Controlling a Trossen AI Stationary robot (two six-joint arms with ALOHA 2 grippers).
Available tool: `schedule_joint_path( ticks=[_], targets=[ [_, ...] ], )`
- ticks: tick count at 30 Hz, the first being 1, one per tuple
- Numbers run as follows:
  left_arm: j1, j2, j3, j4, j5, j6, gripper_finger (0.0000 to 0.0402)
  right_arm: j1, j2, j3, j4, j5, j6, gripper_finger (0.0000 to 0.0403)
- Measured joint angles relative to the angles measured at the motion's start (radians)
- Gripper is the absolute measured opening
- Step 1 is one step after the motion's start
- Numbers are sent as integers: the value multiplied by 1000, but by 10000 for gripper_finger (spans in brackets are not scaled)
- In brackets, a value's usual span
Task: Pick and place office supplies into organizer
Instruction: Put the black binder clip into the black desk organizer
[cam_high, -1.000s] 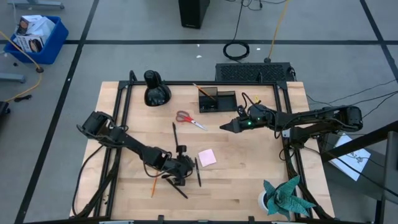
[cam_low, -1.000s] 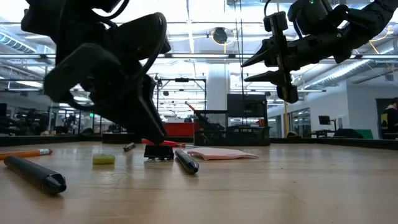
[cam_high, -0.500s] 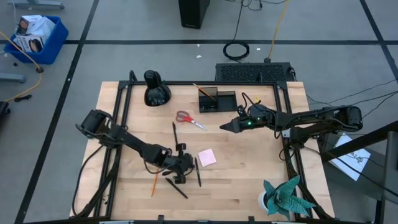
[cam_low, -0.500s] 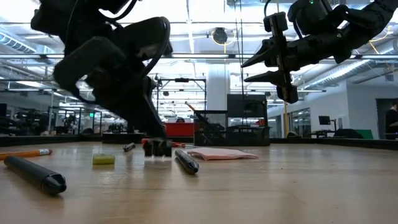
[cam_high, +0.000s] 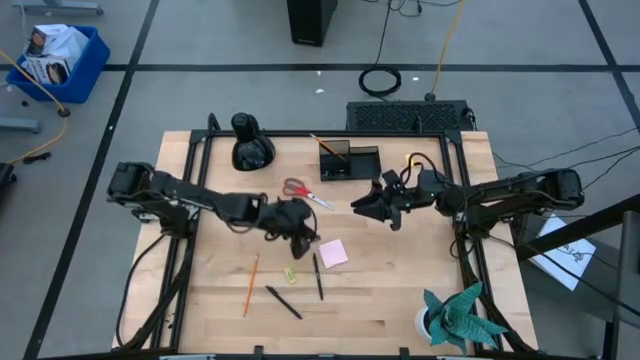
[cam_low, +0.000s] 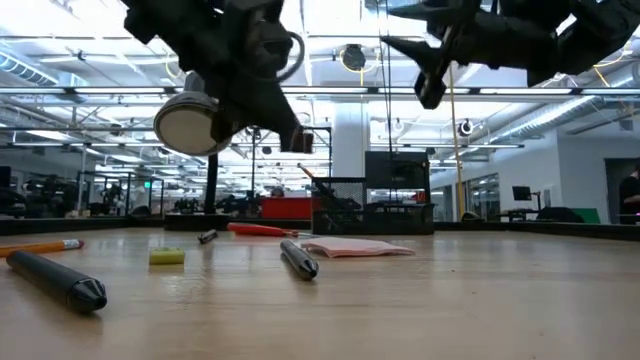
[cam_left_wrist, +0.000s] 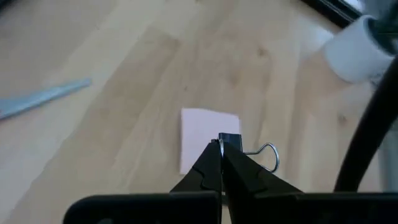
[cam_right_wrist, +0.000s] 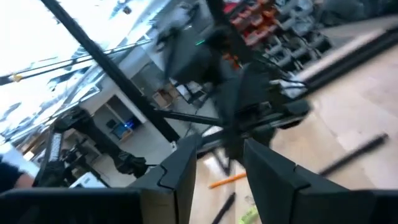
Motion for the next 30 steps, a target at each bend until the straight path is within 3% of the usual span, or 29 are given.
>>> schedule_joint_path(
  ticks=[6,12,15,21,26,30],
  targets=[
    [31,-56,-2,-139,28,125,1,7,-1,0,14,0,-17,125],
    [134,-55,-2,-100,149,-109,2,30,-2,2,44,-103,-79,125],
    [181,-55,-1,38,186,-285,2,51,-1,2,37,-105,-129,125],
    [235,-56,0,286,229,-458,1,62,-1,43,6,-102,-177,125],
    [245,-55,0,285,288,-500,1,76,-1,142,-69,-68,-264,126],
    [233,-55,0,278,336,-500,1,99,3,215,-247,5,-336,137]
  ],
)
